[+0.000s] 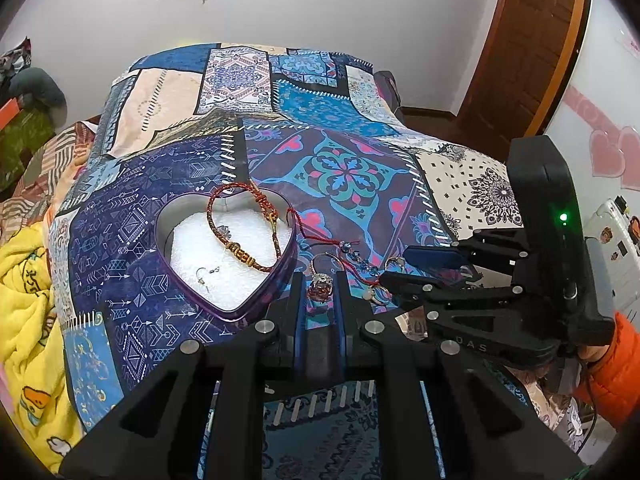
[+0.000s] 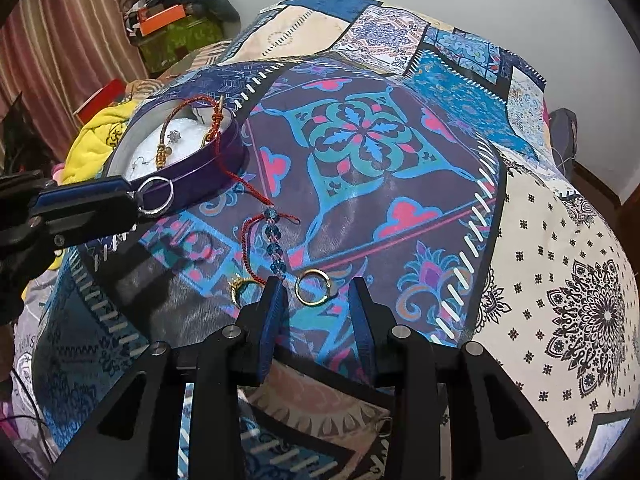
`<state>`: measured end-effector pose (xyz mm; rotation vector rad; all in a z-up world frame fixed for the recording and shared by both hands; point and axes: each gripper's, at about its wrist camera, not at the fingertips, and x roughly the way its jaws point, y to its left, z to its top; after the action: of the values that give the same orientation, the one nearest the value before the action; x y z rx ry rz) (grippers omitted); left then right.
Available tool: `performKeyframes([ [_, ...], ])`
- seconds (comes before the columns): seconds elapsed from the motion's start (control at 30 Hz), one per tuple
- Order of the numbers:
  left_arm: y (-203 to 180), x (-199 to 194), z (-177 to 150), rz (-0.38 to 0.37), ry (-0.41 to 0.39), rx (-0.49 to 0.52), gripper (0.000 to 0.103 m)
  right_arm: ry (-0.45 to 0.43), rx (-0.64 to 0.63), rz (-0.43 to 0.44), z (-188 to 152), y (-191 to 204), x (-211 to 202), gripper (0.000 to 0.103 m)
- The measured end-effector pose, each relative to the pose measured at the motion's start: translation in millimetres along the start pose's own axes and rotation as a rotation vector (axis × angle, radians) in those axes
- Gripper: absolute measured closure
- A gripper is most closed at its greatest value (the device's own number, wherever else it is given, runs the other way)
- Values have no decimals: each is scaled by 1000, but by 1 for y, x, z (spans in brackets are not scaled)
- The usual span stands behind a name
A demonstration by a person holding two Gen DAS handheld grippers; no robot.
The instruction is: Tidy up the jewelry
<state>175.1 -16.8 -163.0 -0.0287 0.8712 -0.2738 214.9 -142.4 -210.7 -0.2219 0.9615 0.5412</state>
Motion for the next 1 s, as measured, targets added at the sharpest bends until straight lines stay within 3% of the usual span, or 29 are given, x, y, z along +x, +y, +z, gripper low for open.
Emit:
performKeyframes([
  [0.07, 0, 0, 0, -1, 1, -3, 91, -7, 10, 4, -2, 1, 0, 84],
  [0.4, -3, -11, 4, -4, -22, -2, 91, -28, 33, 4, -1, 1, -10, 85],
  [1.0, 21, -59, 19, 60, -148, -40, 91, -228, 48, 51, 38, 23, -71, 85],
])
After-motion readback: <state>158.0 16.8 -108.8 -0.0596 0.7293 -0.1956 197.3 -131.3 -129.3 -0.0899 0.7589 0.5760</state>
